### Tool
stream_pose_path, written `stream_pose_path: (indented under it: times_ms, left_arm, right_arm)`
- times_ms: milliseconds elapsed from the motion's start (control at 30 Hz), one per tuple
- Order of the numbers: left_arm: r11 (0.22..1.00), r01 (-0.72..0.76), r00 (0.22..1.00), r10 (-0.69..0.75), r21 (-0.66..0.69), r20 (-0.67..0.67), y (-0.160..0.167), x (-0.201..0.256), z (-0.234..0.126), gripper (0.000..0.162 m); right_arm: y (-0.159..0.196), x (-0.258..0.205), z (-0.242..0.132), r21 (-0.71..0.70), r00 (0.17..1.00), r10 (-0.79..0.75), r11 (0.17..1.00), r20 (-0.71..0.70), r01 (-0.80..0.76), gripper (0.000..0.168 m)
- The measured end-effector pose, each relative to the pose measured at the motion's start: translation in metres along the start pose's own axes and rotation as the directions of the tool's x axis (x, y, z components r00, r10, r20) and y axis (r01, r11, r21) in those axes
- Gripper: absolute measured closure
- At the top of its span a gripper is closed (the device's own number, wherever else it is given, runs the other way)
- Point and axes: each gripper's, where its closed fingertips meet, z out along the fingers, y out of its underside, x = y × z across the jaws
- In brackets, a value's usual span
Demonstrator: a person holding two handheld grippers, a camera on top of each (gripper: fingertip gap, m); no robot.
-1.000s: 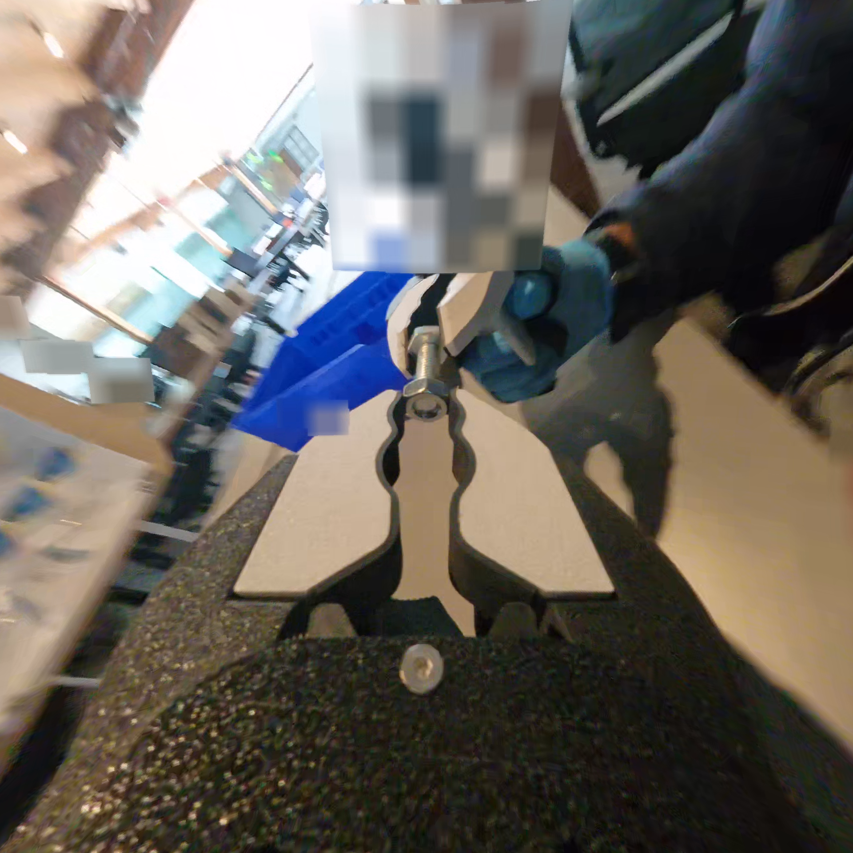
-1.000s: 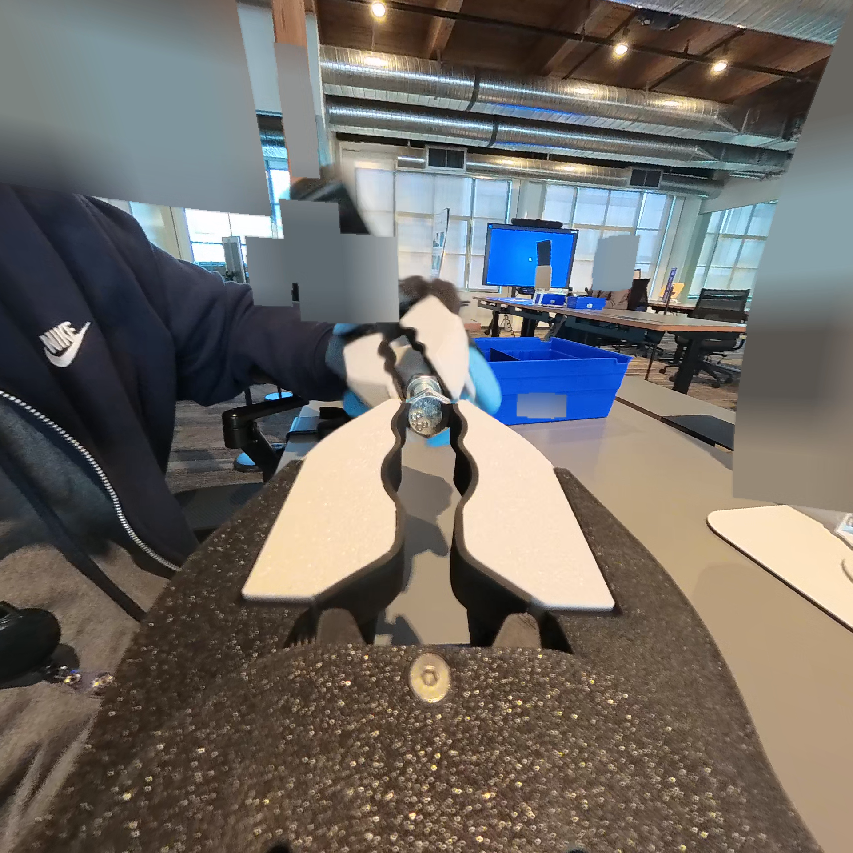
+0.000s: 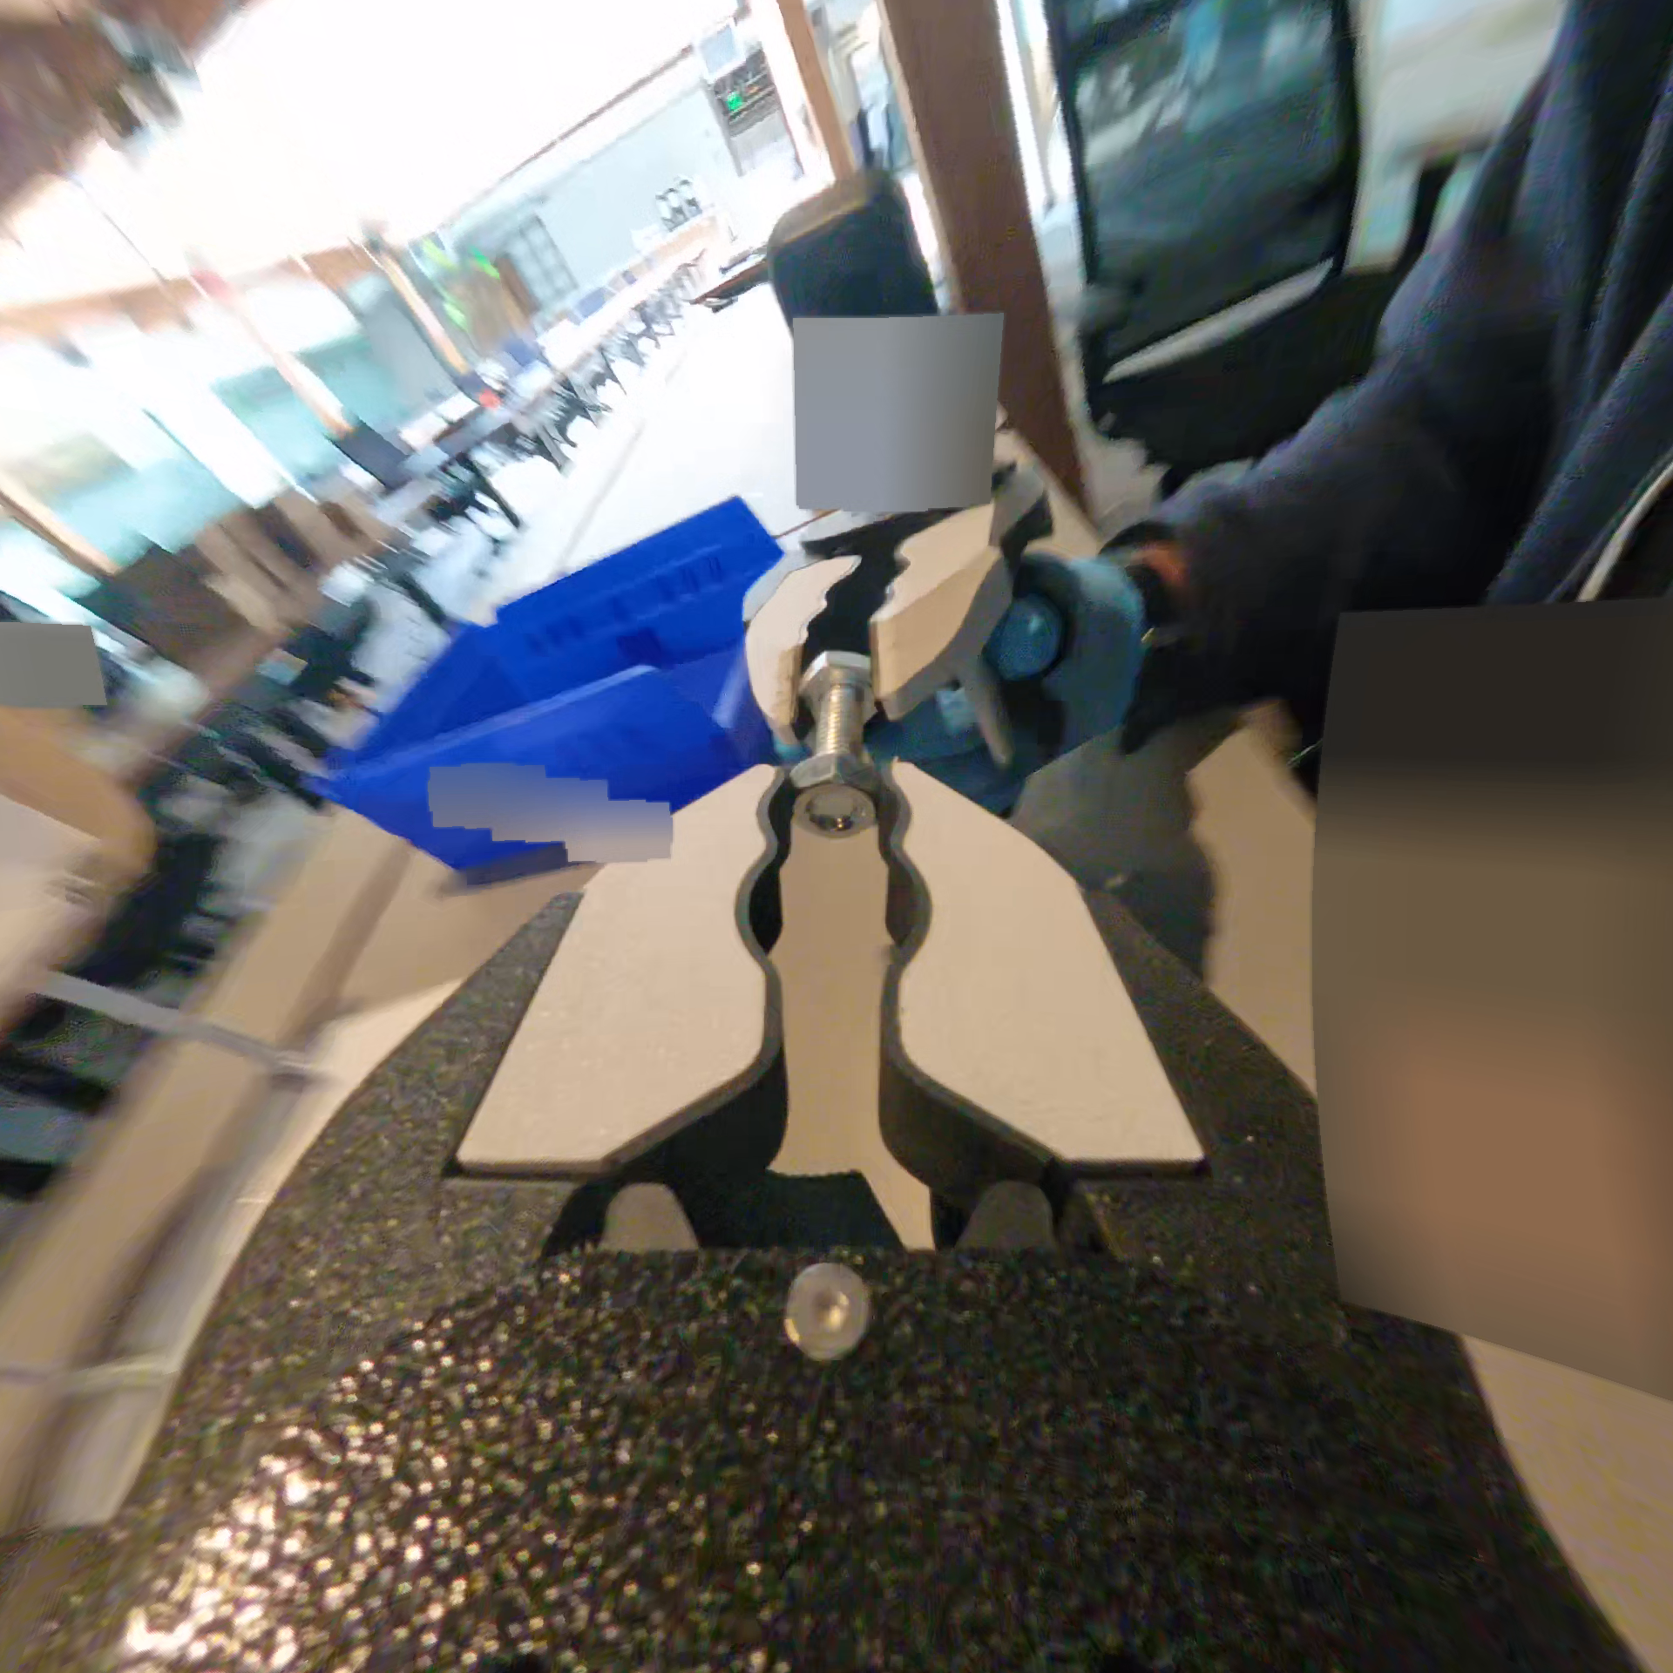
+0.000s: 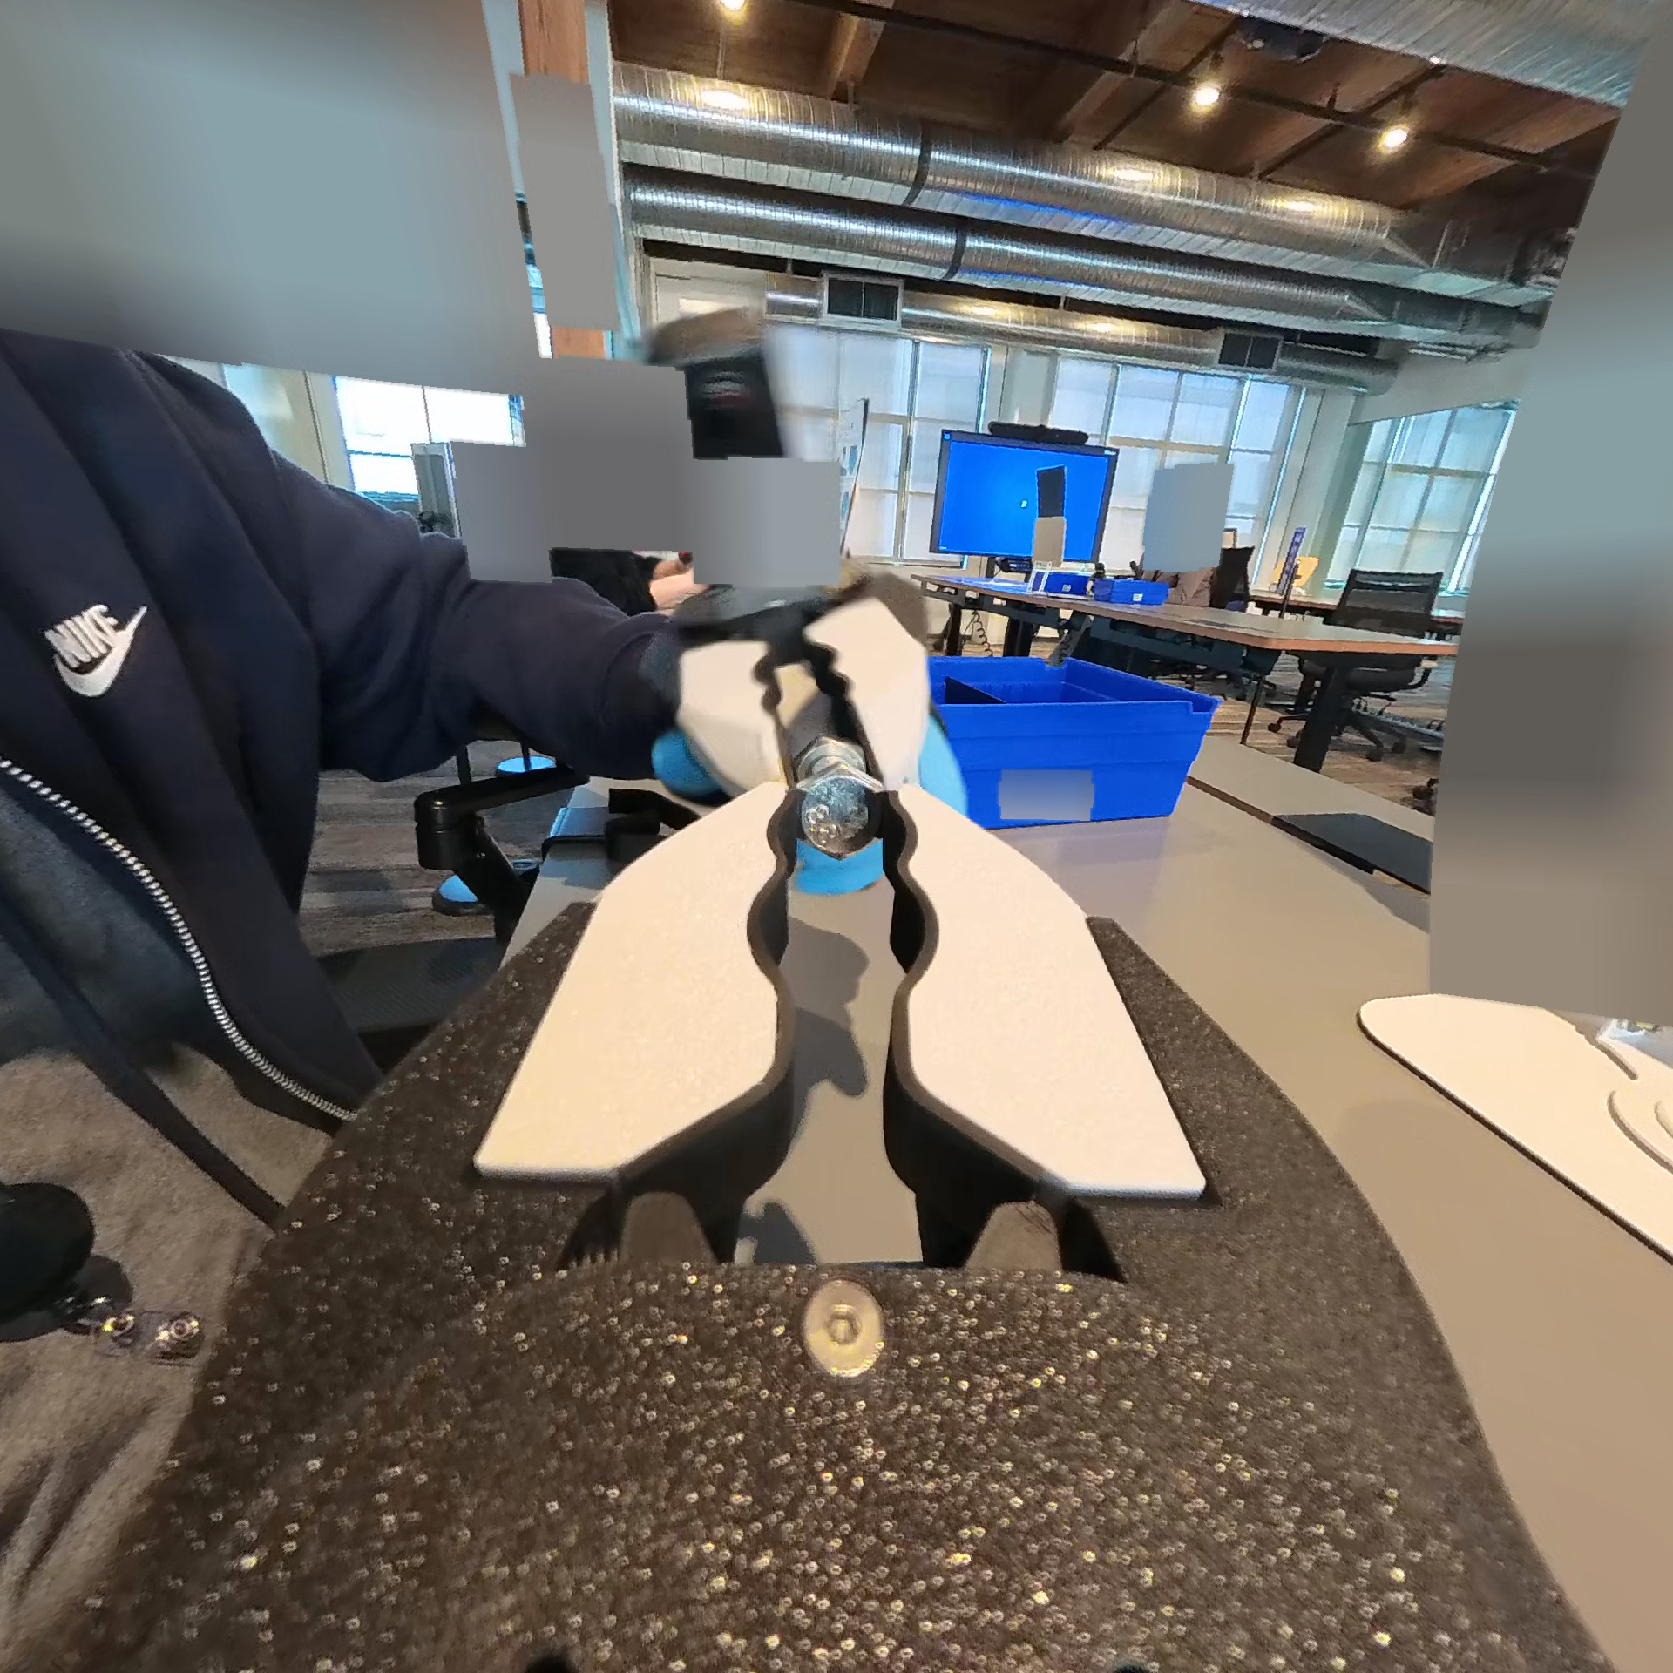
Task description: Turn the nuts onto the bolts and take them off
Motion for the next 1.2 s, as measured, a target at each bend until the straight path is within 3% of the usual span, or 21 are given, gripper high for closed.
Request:
stream_pose_path:
  times_ms: [67, 133, 167, 200, 333, 400, 533, 667, 733, 800, 900, 967, 1033, 1067, 1100, 1200]
  left_arm:
    - [0.947, -0.315, 0.943, 0.319, -0.058, 0.099, 0.0, -0.003, 0.0, 0.144]
    - [0.788, -0.594, 0.772, 0.615, -0.161, 0.161, 0.001, -0.007, -0.001, 0.144]
    - [0.726, -0.66, 0.706, 0.687, -0.194, 0.171, 0.0, -0.008, -0.001, 0.144]
    - [0.715, -0.671, 0.695, 0.699, -0.195, 0.17, 0.0, -0.006, -0.001, 0.142]
    - [0.93, -0.367, 0.921, 0.368, -0.033, 0.127, -0.007, -0.003, -0.002, 0.126]
    - [0.986, -0.163, 0.984, 0.16, 0.032, 0.079, -0.01, -0.004, -0.003, 0.124]
    - [0.984, 0.161, 0.987, -0.16, 0.076, -0.023, -0.009, -0.005, -0.004, 0.126]
    - [0.953, 0.302, 0.95, -0.297, 0.037, -0.095, -0.002, 0.0, 0.0, 0.13]
    - [0.957, 0.289, 0.954, -0.286, 0.022, -0.094, 0.0, 0.002, 0.0, 0.144]
    - [0.982, 0.187, 0.981, -0.185, 0.022, -0.058, 0.0, 0.001, 0.0, 0.145]
    - [0.985, -0.172, 0.982, 0.174, -0.028, 0.068, 0.0, -0.003, 0.0, 0.145]
    - [0.865, -0.488, 0.851, 0.501, -0.12, 0.157, -0.001, -0.007, -0.001, 0.145]
    - [0.701, -0.679, 0.676, 0.713, -0.217, 0.187, 0.0, -0.011, -0.002, 0.141]
    - [0.685, -0.693, 0.66, 0.729, -0.226, 0.182, 0.0, -0.011, -0.002, 0.137]
    - [0.736, -0.647, 0.718, 0.676, -0.197, 0.166, 0.001, -0.008, -0.001, 0.132]
    - [0.941, -0.337, 0.936, 0.339, -0.041, 0.091, -0.003, 0.001, 0.0, 0.123]
  right_arm:
    - [0.0, 0.0, 0.0, 0.004, 1.0, 0.01, 1.0, 0.004, -0.01, 0.151]
    - [0.0, 0.001, 0.0, 0.002, 1.0, 0.013, 1.0, 0.001, -0.013, 0.151]
    - [0.0, 0.001, 0.0, 0.003, 1.0, 0.012, 1.0, 0.0, -0.012, 0.151]
    - [-0.001, 0.001, -0.001, 0.009, 1.0, 0.014, 1.0, 0.003, -0.014, 0.151]
    - [-0.004, 0.002, -0.003, 0.028, 1.0, 0.024, 0.999, -0.001, -0.024, 0.151]
    - [-0.004, 0.003, -0.003, 0.032, 1.0, 0.025, 0.999, -0.004, -0.025, 0.151]
    - [-0.004, 0.002, -0.003, 0.028, 1.0, 0.021, 0.999, -0.004, -0.021, 0.151]
    - [-0.003, 0.002, -0.002, 0.024, 1.0, 0.018, 1.0, -0.002, -0.018, 0.151]
    - [-0.003, 0.001, -0.002, 0.023, 1.0, 0.018, 1.0, 0.0, -0.018, 0.151]
    - [-0.003, 0.001, -0.002, 0.025, 1.0, 0.02, 0.999, 0.004, -0.02, 0.151]
    - [-0.004, 0.0, -0.002, 0.032, 0.999, 0.03, 0.999, 0.012, -0.031, 0.151]
    - [-0.004, 0.0, -0.002, 0.036, 0.999, 0.036, 0.999, 0.015, -0.036, 0.151]
    - [-0.004, 0.0, -0.002, 0.033, 0.999, 0.035, 0.999, 0.01, -0.035, 0.151]
    - [-0.004, 0.001, -0.002, 0.035, 0.999, 0.036, 0.999, 0.009, -0.036, 0.151]
    - [-0.005, 0.001, -0.003, 0.04, 0.999, 0.037, 0.998, 0.009, -0.038, 0.151]
    - [-0.007, 0.002, -0.004, 0.052, 0.999, 0.043, 0.998, 0.005, -0.043, 0.151]
